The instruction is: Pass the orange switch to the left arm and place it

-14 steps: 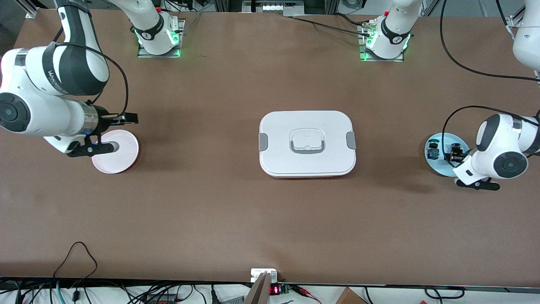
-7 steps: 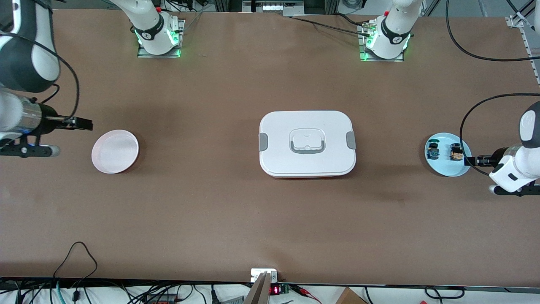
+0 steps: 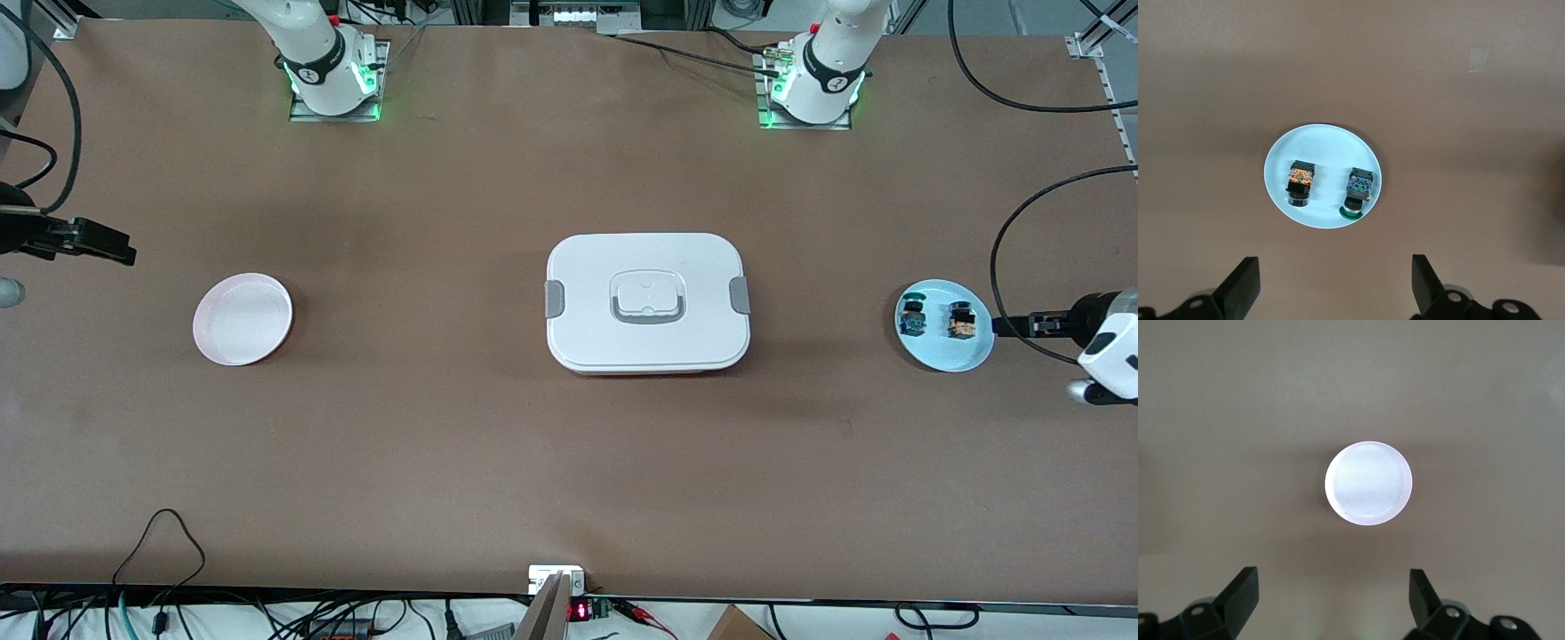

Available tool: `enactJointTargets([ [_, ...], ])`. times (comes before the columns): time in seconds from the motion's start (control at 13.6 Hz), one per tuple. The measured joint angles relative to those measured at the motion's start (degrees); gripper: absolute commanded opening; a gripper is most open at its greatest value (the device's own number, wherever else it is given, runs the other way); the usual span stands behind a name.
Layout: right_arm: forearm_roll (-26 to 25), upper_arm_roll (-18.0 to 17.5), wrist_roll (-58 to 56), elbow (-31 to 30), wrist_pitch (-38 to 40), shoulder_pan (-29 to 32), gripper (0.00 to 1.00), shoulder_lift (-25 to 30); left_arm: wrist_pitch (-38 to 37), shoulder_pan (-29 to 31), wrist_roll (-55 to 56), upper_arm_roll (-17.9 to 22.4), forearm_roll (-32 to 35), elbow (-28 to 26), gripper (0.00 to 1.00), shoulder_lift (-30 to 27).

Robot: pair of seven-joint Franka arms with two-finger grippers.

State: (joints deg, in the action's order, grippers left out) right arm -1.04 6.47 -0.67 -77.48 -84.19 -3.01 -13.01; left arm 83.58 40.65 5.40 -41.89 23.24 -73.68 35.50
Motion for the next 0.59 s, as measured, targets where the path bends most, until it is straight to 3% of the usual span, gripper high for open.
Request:
enactJointTargets([
  [0.22,-0.1,-1.4,0.2,-0.3,0.0,1.2,1.0,0.0,-1.1,-1.6,-0.3,-0.5,-2.9,1.1,1.0,-3.6],
  [0.3,-0.1,-1.5,0.2,-1.0,0.0,1.3,1.0,0.3,-1.4,-3.4,-0.9,1.0,-5.5,1.1,1.0,-5.7],
  [0.37,-0.1,-1.6,0.3,-2.5,-0.7,1.3,1.0,1.1,-1.6,-6.9,-1.7,5.1,-9.5,1.2,1.0,-8.3],
  [0.59,-0.1,-1.7,0.3,-11.3,-6.8,1.3,1.0,6.5,-2.5,-20.4,-3.2,22.5,-20.2,0.6,1.0,-15.8],
])
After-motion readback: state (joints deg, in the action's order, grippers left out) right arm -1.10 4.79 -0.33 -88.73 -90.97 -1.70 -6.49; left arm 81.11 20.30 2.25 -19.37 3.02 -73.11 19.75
